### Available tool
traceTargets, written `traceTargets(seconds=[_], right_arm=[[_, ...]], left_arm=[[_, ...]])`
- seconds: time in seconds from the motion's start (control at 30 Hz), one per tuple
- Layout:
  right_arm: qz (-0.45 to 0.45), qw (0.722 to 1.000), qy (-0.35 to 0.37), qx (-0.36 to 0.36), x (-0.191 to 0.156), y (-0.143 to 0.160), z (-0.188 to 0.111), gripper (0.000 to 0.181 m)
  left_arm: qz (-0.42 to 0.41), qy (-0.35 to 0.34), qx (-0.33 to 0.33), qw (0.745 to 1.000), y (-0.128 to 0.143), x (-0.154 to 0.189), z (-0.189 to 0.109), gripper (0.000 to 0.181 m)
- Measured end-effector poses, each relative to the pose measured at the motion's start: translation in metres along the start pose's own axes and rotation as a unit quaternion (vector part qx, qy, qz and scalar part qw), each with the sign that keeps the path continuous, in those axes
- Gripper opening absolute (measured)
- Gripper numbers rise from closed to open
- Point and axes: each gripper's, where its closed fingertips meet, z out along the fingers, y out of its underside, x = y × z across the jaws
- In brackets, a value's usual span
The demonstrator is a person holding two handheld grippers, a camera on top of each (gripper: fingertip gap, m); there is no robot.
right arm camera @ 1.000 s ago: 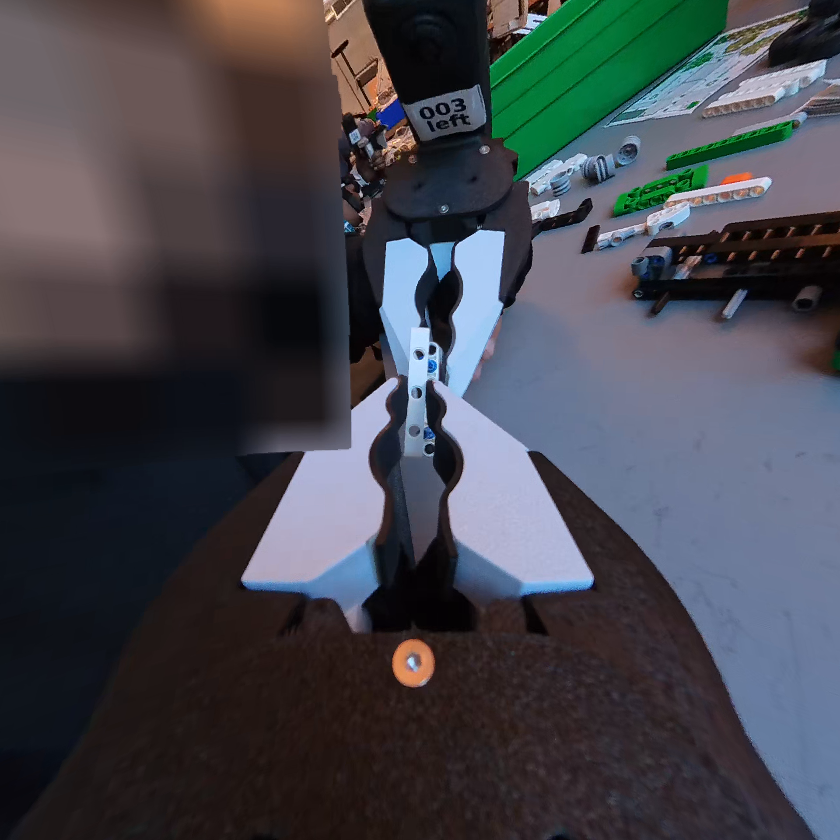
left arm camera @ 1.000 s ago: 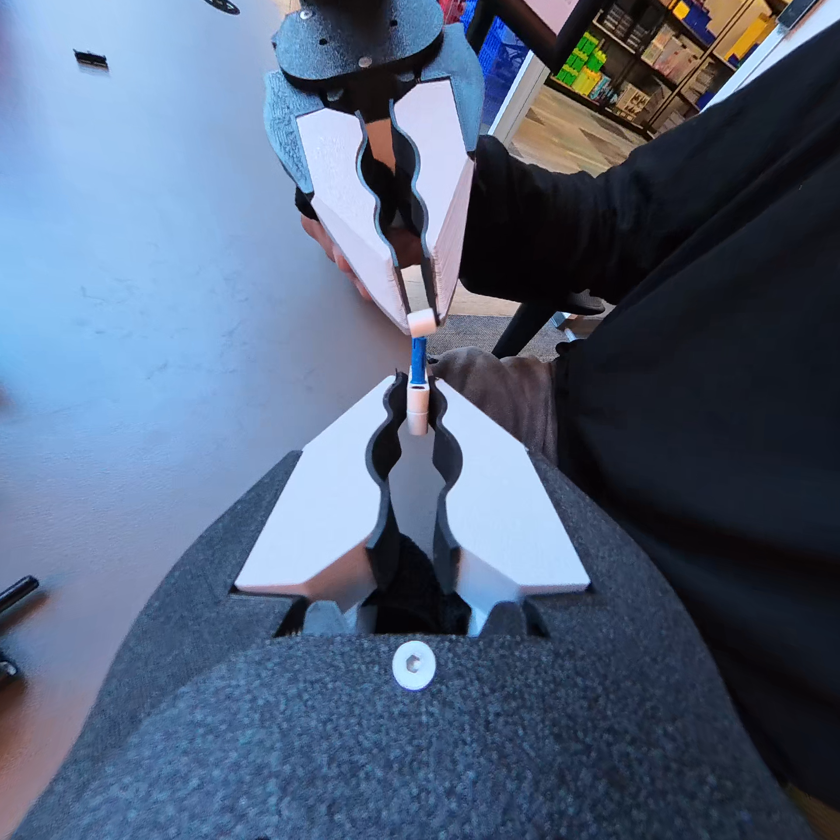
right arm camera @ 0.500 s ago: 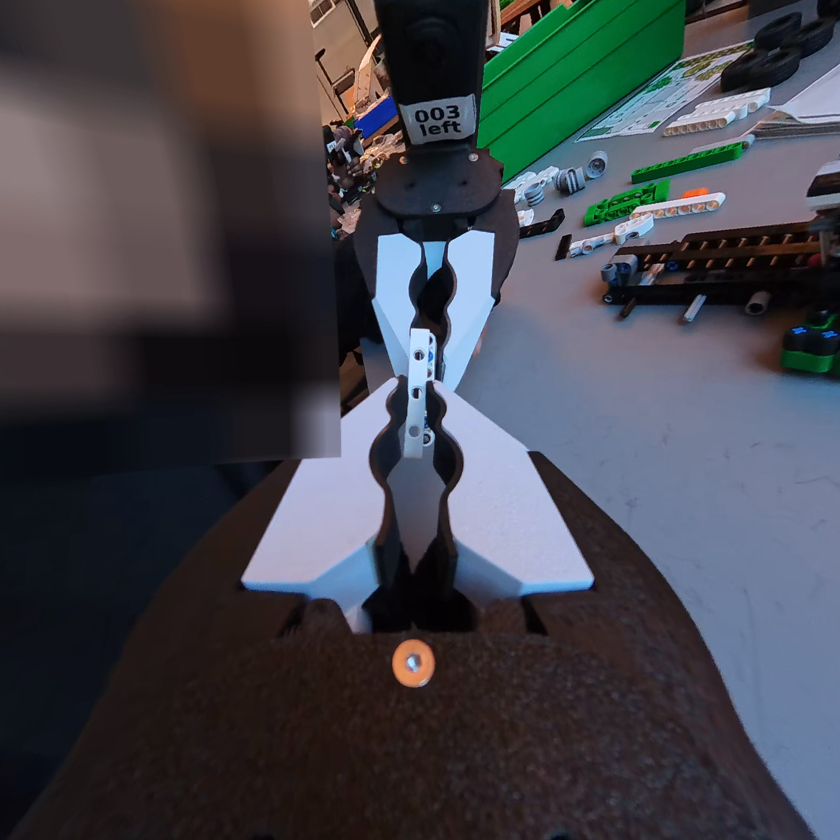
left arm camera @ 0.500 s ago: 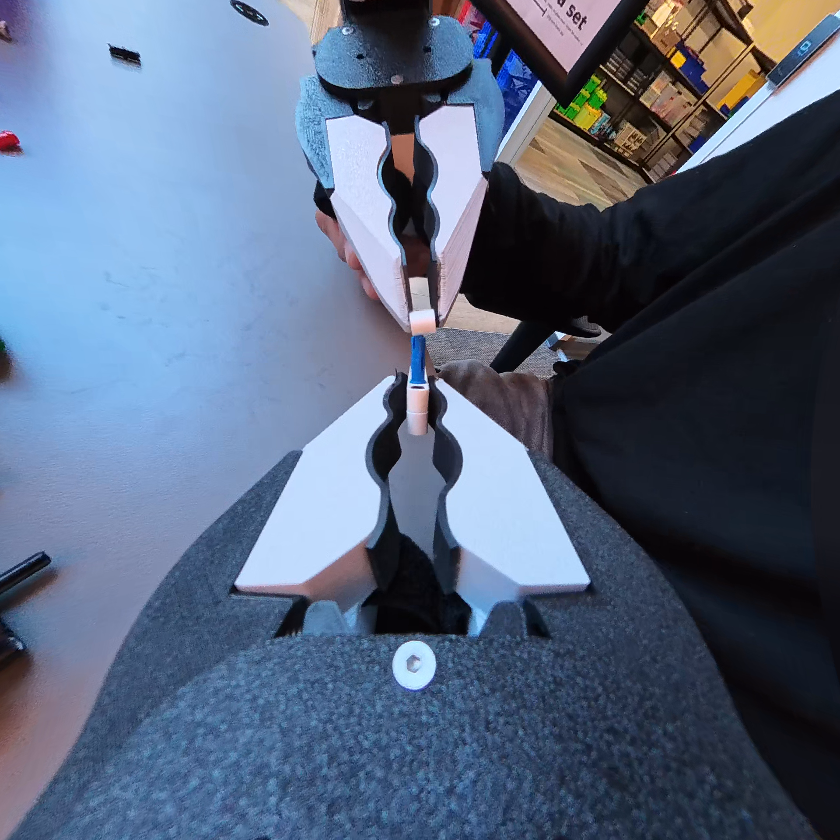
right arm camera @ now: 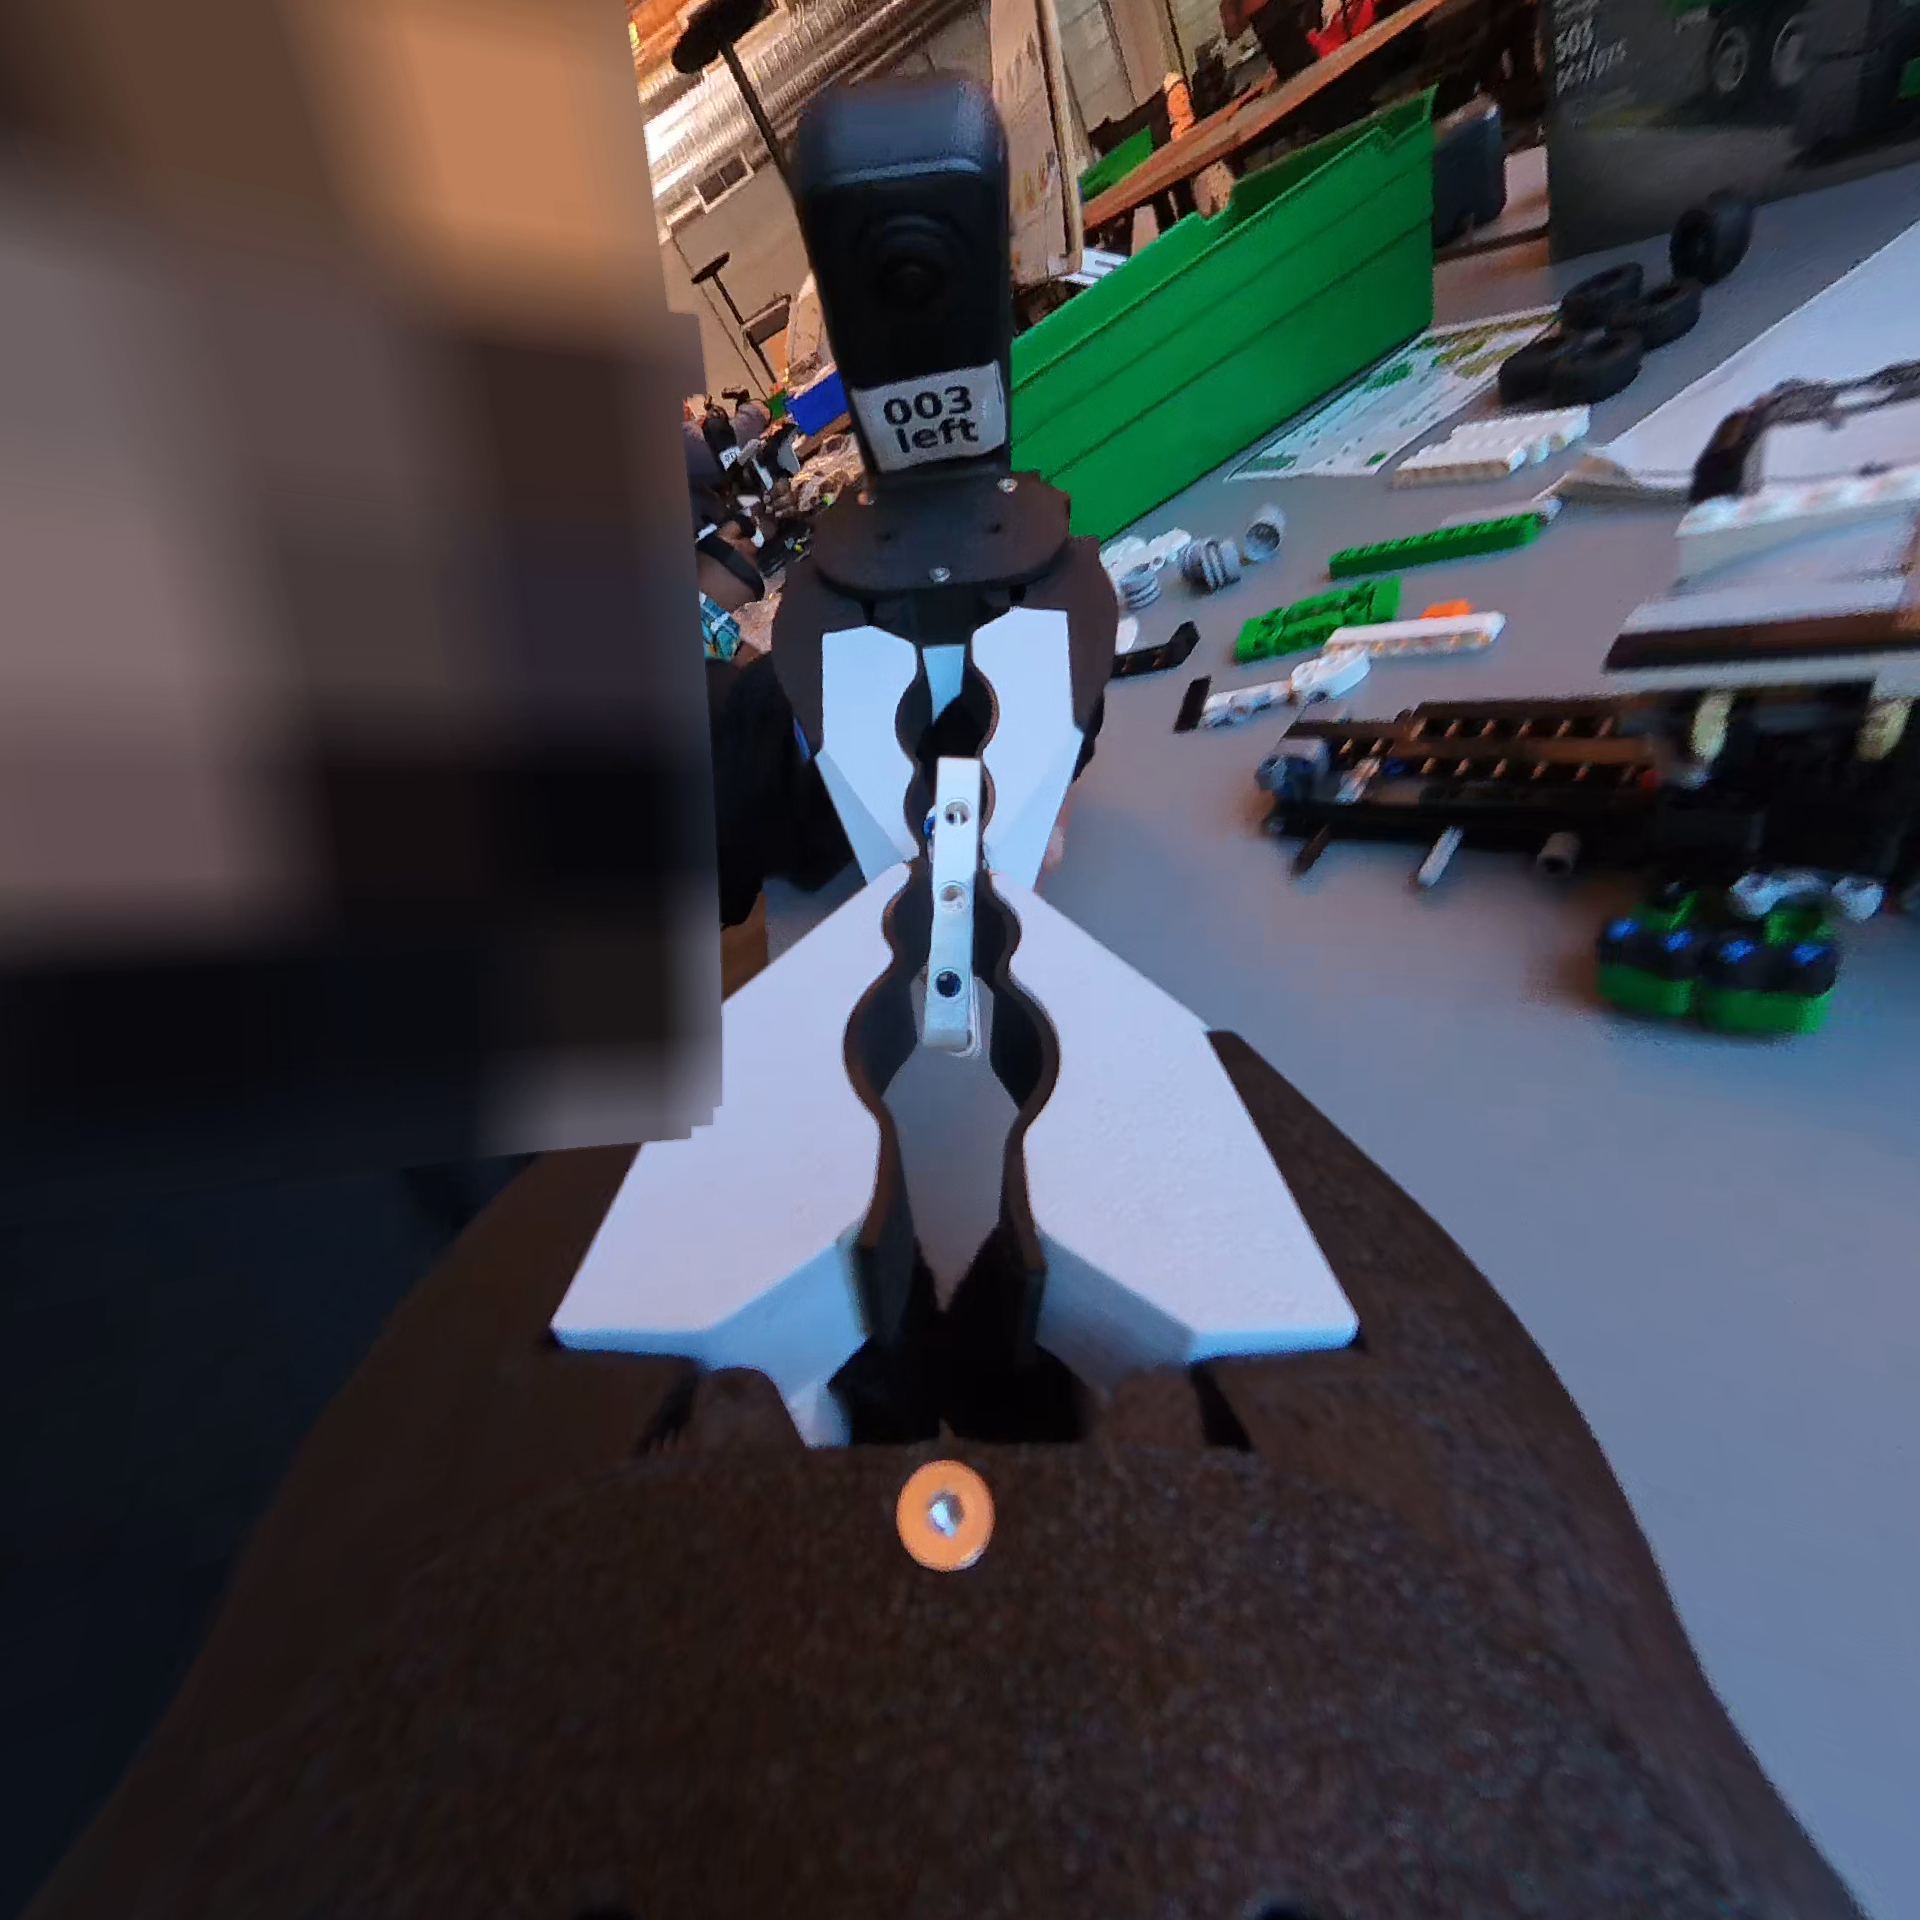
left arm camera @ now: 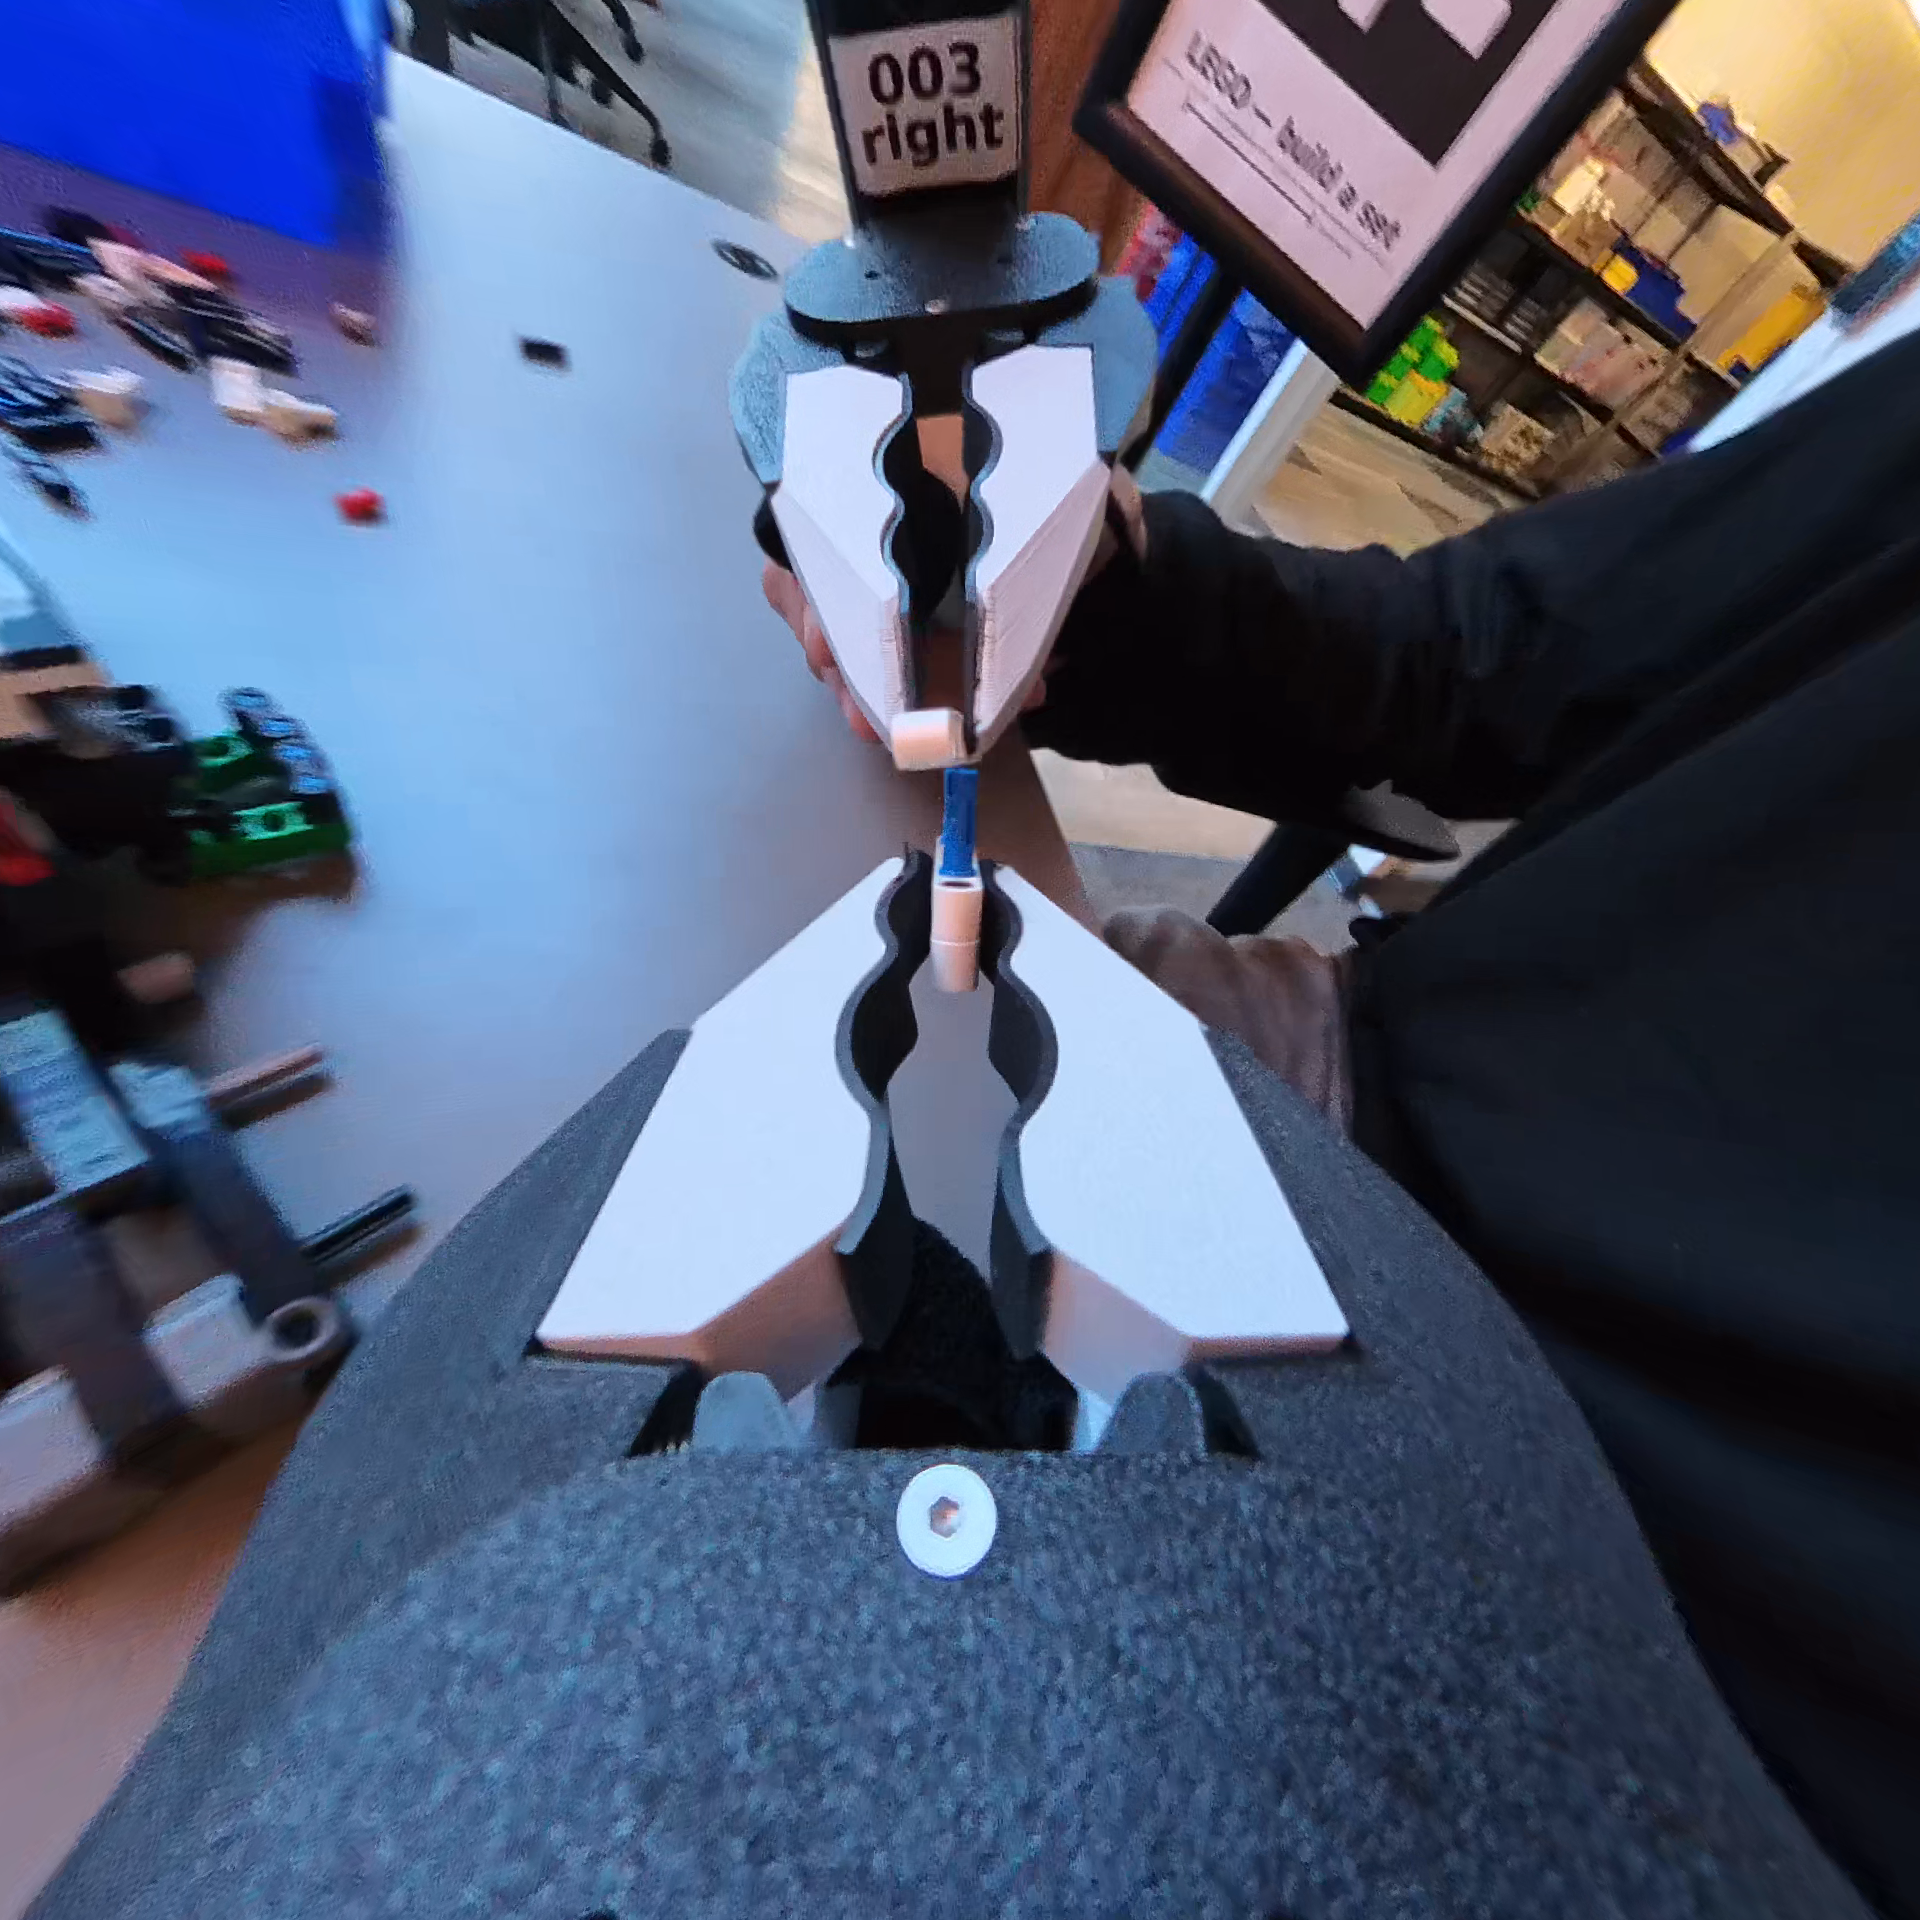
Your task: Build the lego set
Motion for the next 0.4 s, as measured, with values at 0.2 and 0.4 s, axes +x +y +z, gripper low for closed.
traceTargets(seconds=[0.2,0.4], right_arm=[[-0.002,0.996,-0.073,0.04,0.027,-0.04,0.02,0.006],[-0.069,0.987,-0.116,0.086,0.038,-0.067,0.035,0.006]], left_arm=[[-0.001,-0.054,0.084,0.995,-0.025,-0.033,-0.03,0.007],[-0.012,-0.088,0.153,0.984,-0.042,-0.049,-0.051,0.006]])
